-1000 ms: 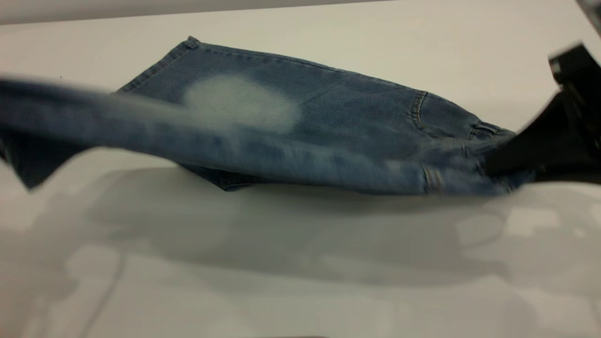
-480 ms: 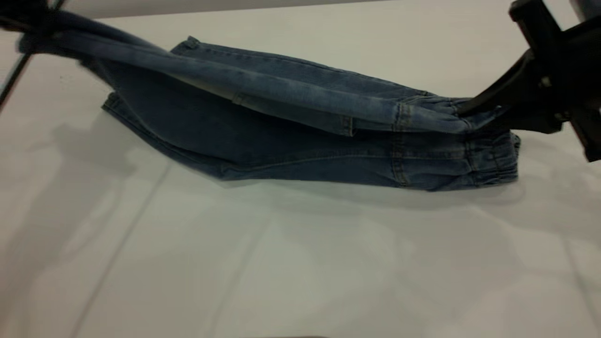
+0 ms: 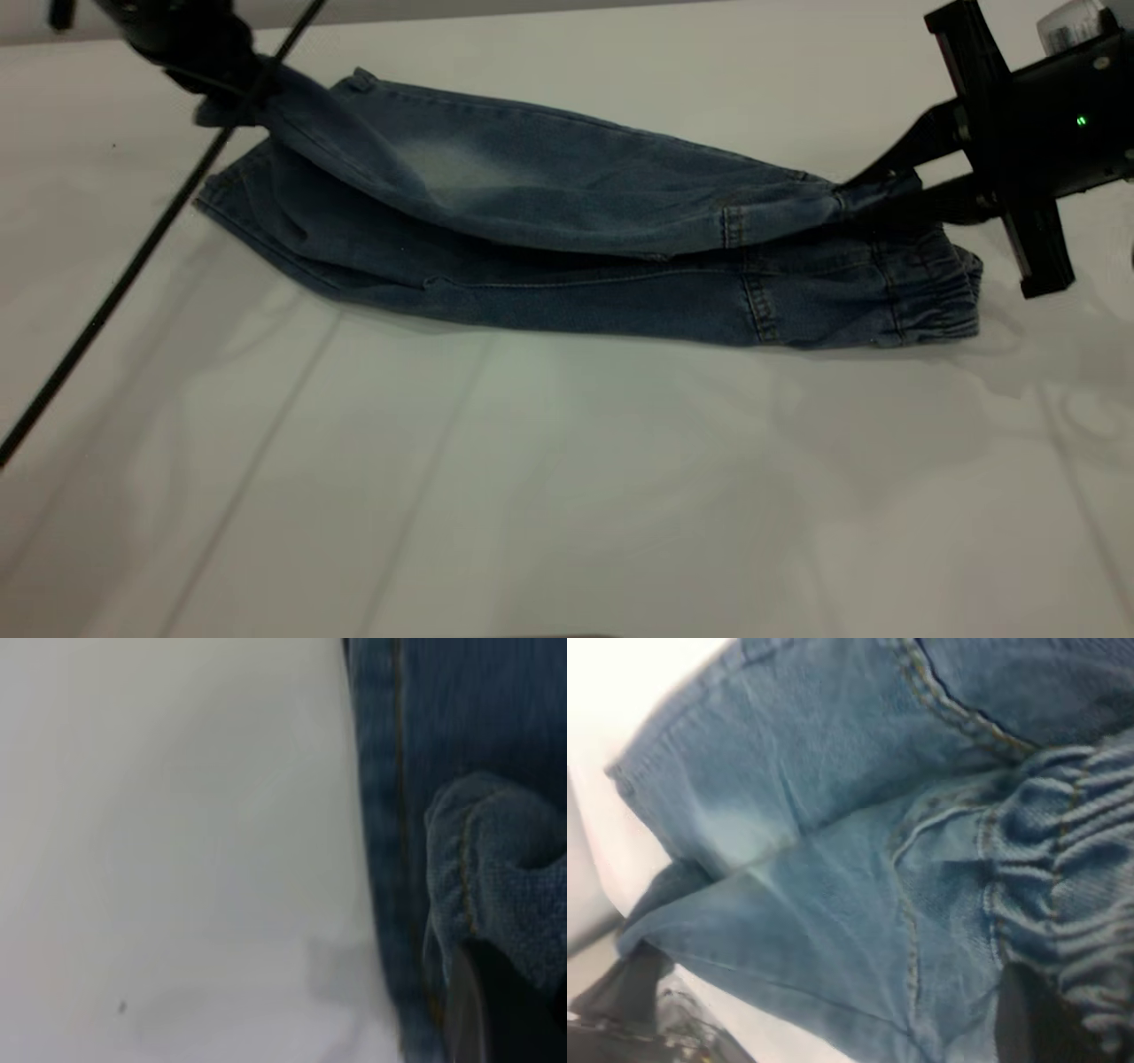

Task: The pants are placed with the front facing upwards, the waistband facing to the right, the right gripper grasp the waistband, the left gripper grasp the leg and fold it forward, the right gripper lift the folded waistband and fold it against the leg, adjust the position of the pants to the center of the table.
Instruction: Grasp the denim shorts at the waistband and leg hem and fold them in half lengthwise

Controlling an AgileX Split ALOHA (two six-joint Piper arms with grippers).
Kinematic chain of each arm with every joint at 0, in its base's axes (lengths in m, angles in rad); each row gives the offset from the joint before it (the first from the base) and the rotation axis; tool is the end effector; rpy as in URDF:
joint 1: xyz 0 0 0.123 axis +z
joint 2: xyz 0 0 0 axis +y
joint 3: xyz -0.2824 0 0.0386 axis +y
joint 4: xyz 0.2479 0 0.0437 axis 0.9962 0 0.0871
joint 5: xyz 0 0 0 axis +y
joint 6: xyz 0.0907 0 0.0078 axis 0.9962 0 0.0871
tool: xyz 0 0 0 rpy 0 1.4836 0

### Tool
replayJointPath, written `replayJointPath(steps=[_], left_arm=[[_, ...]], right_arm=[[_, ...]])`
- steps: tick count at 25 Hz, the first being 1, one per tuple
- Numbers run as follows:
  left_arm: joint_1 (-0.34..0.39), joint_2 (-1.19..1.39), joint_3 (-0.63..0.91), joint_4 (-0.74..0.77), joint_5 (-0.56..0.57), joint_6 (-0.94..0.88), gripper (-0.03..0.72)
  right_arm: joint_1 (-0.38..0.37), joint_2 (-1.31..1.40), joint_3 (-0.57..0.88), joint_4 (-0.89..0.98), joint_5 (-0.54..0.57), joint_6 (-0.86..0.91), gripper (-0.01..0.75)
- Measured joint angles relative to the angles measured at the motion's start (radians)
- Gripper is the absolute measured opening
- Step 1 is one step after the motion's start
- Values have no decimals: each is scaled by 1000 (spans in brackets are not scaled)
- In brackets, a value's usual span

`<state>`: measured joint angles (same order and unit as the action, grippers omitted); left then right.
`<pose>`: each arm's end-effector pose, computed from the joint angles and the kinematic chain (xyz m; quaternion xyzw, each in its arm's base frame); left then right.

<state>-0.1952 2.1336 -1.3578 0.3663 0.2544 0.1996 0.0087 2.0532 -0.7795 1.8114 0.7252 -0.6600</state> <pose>0.4384 -0.0783 0.1263 0.3339 0.8870 0.0987 0.3034 0.3179 0.0615 0.0733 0.4322 0.7940 0.4262 0.0334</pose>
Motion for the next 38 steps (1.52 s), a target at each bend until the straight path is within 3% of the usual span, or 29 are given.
replayJointPath(steps=[8, 13, 17, 23, 28, 38], left_arm=[[-5, 41, -64, 2, -48, -200, 54], [-5, 66, -68, 4, -68, -333, 106], [-5, 85, -68, 4, -73, -474, 225], [-5, 85, -68, 4, -120, -642, 412], [-5, 85, -68, 4, -136, -810, 437], [17, 85, -68, 4, -132, -1097, 439]], right_arm=[[0, 3, -82, 0, -30, 157, 52], [0, 3, -85, 0, -95, 263, 67], [0, 3, -85, 2, -151, 329, 126], [0, 3, -87, 4, -210, 357, 309], [0, 8, -120, 5, -221, 348, 417], [-31, 10, -201, 5, -272, 355, 433]])
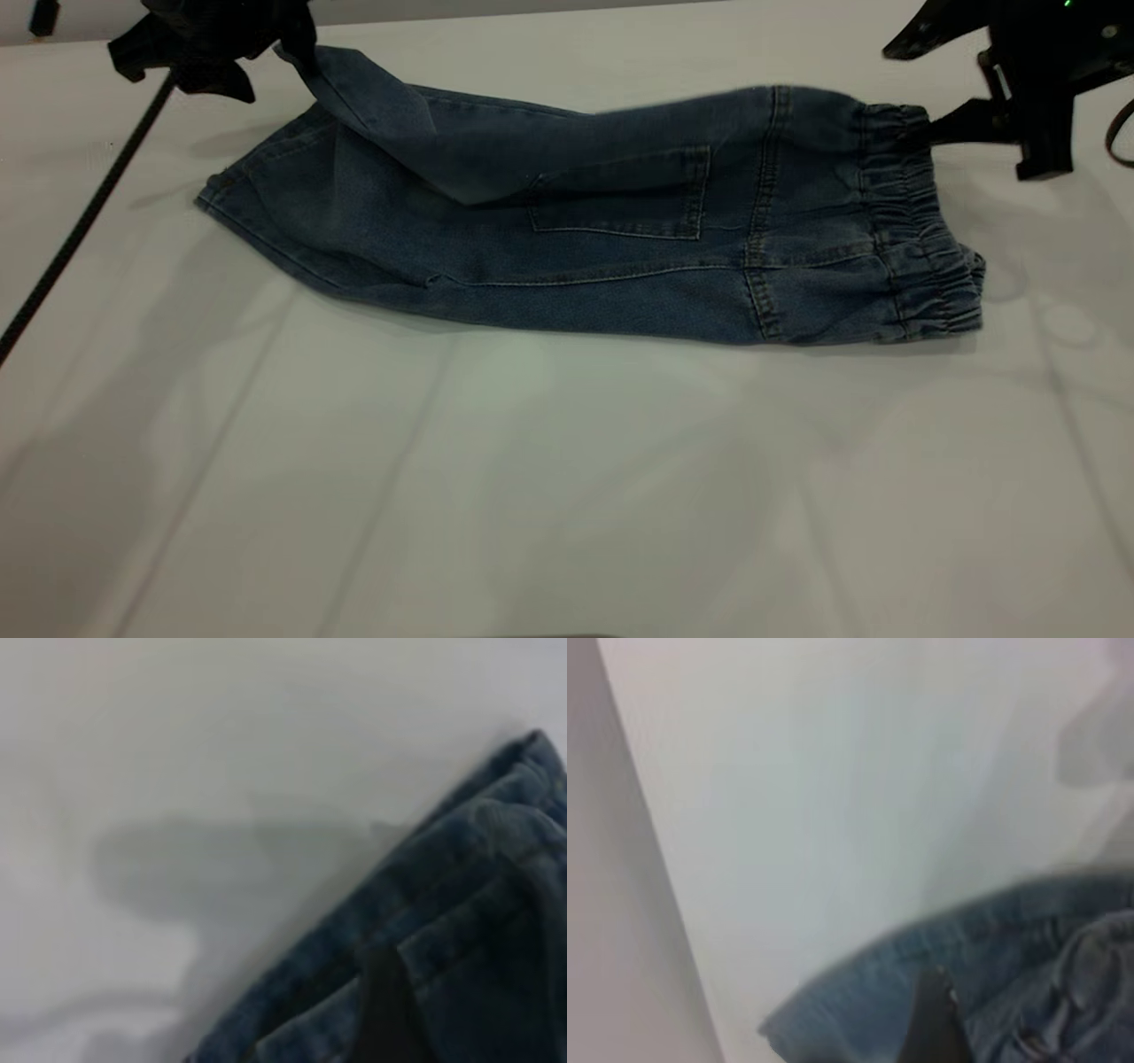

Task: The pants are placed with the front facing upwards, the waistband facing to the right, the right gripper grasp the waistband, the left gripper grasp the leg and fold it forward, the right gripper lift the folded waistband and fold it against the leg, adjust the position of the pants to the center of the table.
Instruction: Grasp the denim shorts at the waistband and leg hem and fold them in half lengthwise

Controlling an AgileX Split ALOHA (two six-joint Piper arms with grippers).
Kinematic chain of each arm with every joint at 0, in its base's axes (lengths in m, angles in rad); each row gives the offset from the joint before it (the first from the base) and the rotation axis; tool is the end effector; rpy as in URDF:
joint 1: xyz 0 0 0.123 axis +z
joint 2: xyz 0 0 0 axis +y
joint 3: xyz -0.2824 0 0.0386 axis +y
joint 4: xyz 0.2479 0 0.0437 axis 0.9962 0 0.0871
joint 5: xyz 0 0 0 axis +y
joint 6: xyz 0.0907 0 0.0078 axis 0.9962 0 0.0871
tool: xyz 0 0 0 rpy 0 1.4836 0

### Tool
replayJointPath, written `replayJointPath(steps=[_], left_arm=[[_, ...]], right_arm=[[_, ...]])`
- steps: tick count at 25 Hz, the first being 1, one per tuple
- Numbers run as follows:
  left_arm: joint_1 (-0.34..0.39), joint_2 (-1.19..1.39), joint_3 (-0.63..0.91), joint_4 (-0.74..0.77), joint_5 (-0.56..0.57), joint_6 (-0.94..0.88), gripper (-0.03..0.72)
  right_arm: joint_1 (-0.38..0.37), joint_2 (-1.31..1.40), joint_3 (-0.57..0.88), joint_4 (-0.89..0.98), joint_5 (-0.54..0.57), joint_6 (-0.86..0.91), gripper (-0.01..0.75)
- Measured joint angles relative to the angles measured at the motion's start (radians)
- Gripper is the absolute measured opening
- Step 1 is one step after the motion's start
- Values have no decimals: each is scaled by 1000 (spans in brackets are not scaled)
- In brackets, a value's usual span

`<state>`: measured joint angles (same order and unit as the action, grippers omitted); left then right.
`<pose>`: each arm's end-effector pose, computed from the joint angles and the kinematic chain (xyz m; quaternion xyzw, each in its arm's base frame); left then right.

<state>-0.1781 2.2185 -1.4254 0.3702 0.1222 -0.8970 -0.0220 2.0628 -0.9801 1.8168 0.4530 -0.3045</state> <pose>0.4615 -0.0790 0.1124 -0.1705 0.9144 -0.1077 0.3510 0.3757 0.0305 0.0919 0.5933 0.7044 0.3765 0.1001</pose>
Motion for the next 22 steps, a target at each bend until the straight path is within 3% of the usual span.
replayJointPath(steps=[4, 11, 17, 22], left_arm=[[6, -5, 0, -2, 6, -45, 440], [11, -85, 0, 61, 19, 3, 440], [2, -181, 0, 175, 63, 153, 440], [-39, -211, 0, 183, 137, 307, 440]], right_arm=[[-54, 1, 0, 0, 25, -15, 433], [-85, 1, -1, -47, 217, -194, 433], [-85, 1, -3, -282, 393, -237, 433], [-54, 1, 25, -537, 404, -221, 433]])
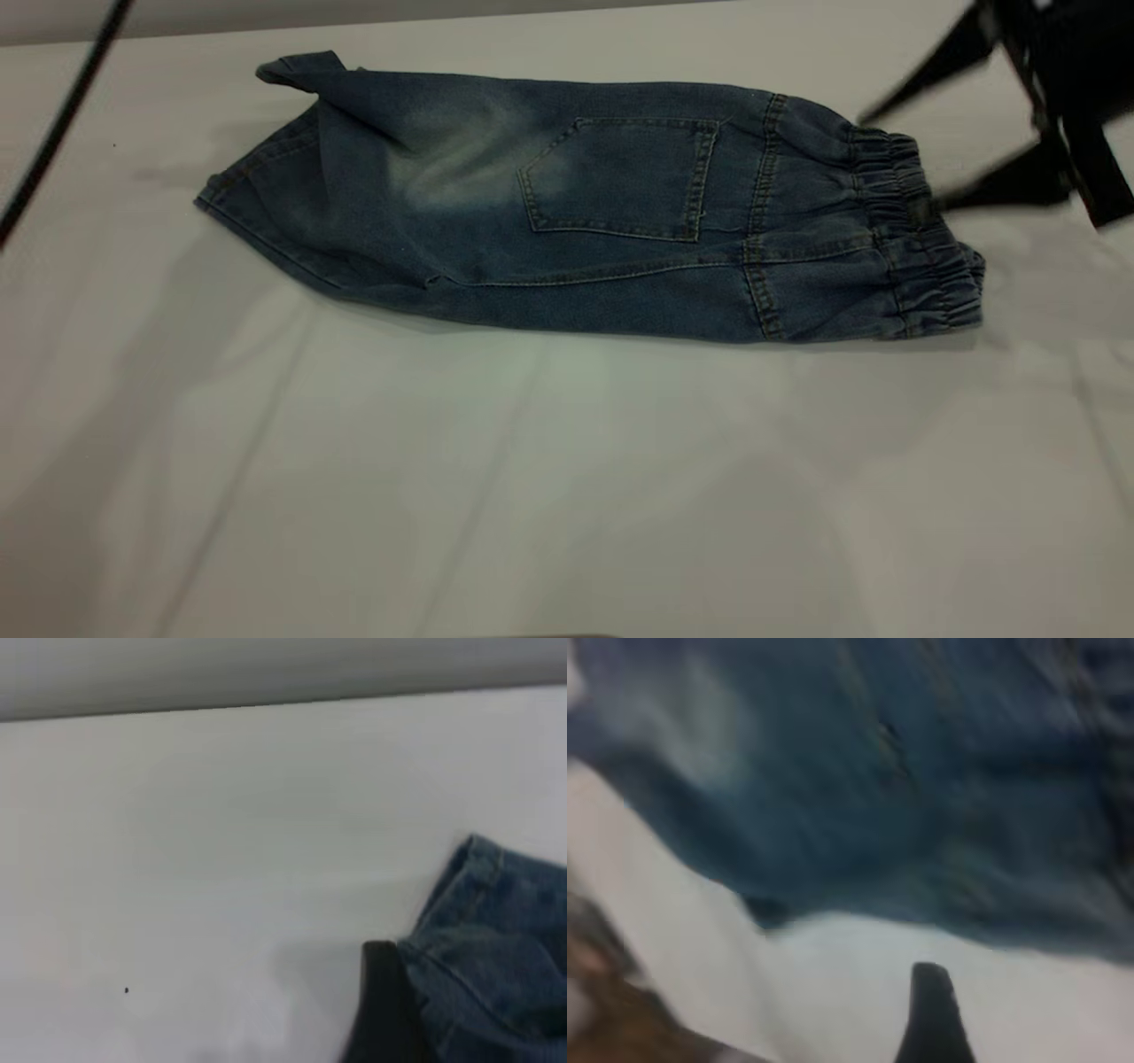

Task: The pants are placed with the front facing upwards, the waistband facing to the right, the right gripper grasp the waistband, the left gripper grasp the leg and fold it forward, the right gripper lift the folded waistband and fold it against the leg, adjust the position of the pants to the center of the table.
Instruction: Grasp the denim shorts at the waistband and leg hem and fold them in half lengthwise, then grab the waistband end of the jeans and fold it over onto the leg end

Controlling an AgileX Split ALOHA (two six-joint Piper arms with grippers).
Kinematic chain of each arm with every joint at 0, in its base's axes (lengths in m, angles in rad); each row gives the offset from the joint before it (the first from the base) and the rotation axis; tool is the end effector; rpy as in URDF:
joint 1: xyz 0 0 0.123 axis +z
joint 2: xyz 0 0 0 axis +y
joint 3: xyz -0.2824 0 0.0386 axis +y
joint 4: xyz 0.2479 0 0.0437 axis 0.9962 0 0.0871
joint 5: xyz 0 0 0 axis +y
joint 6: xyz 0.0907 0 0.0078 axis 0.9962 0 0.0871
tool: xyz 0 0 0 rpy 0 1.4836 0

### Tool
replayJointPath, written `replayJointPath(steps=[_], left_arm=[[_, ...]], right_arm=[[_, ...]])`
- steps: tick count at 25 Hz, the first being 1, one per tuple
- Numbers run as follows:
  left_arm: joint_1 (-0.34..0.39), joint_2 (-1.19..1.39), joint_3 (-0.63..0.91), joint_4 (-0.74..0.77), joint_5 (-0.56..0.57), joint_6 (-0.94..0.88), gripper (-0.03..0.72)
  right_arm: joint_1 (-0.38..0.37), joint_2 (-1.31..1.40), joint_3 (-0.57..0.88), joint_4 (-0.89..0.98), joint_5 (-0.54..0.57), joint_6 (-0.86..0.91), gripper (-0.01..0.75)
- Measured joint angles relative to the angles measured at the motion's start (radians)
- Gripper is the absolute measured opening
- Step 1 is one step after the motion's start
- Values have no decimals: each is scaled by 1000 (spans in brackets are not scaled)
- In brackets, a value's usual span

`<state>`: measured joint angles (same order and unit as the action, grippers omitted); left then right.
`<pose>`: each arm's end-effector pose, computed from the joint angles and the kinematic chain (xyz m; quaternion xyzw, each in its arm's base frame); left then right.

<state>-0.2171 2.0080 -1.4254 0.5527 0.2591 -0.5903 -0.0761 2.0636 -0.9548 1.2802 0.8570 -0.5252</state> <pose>0.4455 -0.0857 0.2032 0.0468 0.9075 0.0053 0.4175 0.3355 0.0406 0.0900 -0.2677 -0.8741 -0.4053 0.0031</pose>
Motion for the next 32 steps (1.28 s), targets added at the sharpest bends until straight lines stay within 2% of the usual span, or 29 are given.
replayJointPath(steps=[2, 6, 11, 14, 19, 27, 32], left_arm=[[-16, 0, 0, 0, 14, 29, 440], [-40, 0, 0, -1, 21, 42, 440], [-74, 0, 0, -1, 26, 51, 440], [-90, 0, 0, -1, 38, 58, 440], [-96, 0, 0, -2, 57, 75, 440], [-96, 0, 0, -2, 94, 84, 440], [-96, 0, 0, -2, 95, 85, 440]], right_arm=[[33, 0, 33, -84, -27, 5, 433], [98, 0, 71, -137, -131, -30, 454], [145, 9, 72, -143, -174, -65, 571], [146, 46, 72, -160, -186, 8, 600], [146, 84, 70, -143, -173, 56, 584], [140, 89, 70, -9, -201, -68, 582], [63, 89, 70, 20, -207, -103, 582]])
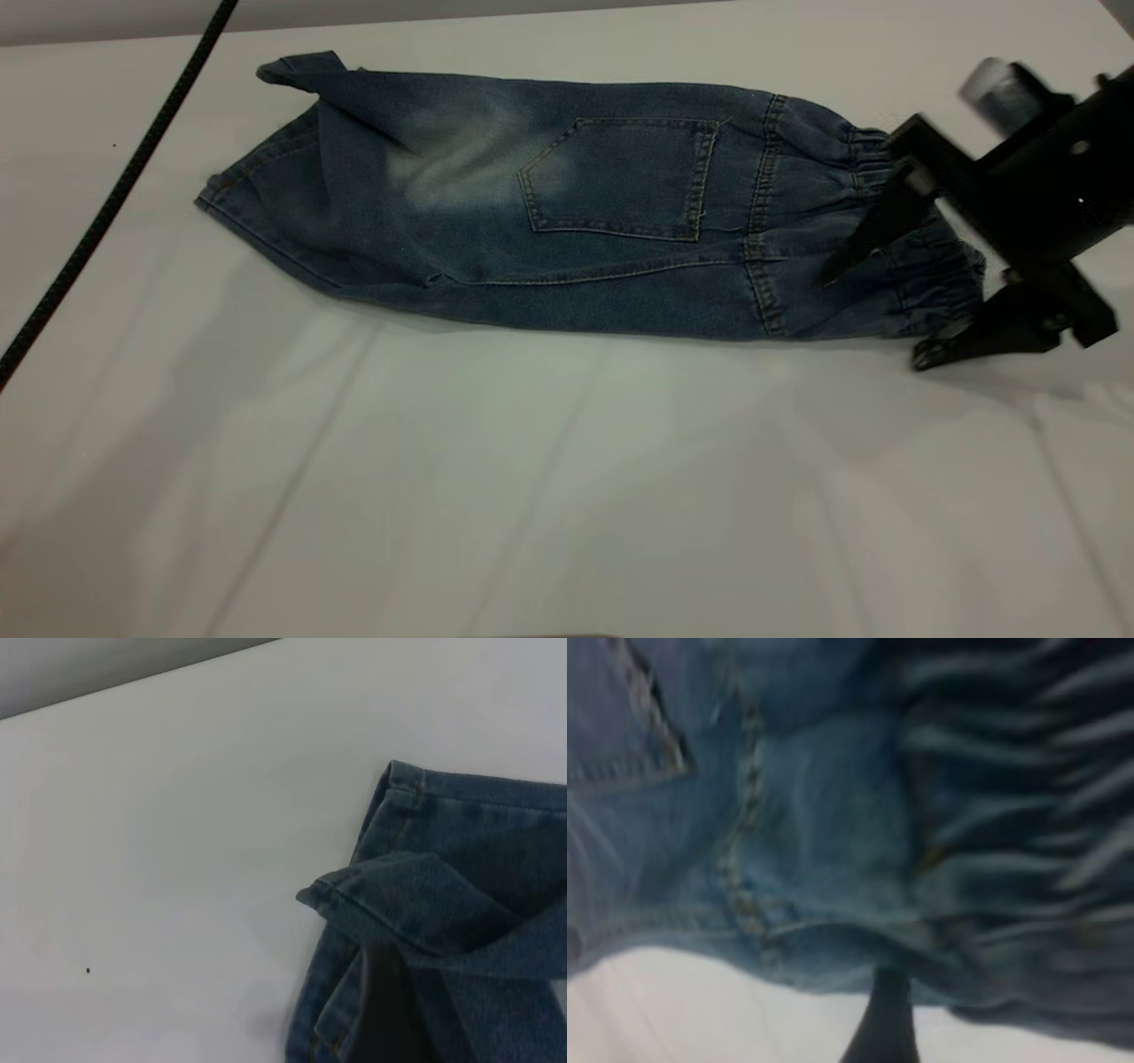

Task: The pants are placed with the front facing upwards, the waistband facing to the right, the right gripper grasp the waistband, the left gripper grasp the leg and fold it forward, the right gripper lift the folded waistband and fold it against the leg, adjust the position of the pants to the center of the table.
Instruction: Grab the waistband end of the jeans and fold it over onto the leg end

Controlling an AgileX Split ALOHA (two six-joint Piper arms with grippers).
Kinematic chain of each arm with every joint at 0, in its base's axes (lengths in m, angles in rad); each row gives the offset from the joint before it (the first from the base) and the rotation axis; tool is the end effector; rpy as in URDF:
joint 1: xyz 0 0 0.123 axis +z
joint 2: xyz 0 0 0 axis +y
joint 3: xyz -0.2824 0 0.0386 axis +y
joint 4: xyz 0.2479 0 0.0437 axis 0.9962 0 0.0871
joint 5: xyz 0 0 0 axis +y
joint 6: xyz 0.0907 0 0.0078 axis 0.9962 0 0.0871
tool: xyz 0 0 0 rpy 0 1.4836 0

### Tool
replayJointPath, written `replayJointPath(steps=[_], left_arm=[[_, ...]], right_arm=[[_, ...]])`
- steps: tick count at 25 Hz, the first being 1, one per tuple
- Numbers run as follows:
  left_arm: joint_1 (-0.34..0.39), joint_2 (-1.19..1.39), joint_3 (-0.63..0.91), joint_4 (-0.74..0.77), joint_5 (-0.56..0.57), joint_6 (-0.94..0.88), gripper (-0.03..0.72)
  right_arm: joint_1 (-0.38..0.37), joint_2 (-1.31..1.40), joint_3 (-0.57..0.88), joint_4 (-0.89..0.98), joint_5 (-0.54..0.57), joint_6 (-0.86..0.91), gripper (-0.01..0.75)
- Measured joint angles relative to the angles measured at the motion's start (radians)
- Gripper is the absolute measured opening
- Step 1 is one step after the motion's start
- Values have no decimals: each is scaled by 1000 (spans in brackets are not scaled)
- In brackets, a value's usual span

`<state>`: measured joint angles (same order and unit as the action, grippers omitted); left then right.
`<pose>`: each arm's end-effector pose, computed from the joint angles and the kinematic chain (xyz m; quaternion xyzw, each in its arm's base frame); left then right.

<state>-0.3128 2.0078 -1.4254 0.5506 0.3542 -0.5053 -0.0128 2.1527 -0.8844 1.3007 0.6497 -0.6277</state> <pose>0.4312 -0.1220 0.1983 0.1178 0.9160 0.0284 0.3825 0.3176 0.0491 0.0415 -0.2621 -0.9112 -0.3179 0.0033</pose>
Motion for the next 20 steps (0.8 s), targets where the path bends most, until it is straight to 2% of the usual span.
replayJointPath(steps=[6, 16, 20], left_arm=[[-2, 0, 0, -1, 0, 0, 440], [-8, -1, 0, -1, -1, 1, 440], [-15, -1, 0, -1, 1, 2, 440]], right_arm=[[-117, 0, 0, 37, 12, -73, 581], [-124, 2, 0, 270, 4, -269, 575], [-117, 2, 0, 288, -3, -280, 517]])
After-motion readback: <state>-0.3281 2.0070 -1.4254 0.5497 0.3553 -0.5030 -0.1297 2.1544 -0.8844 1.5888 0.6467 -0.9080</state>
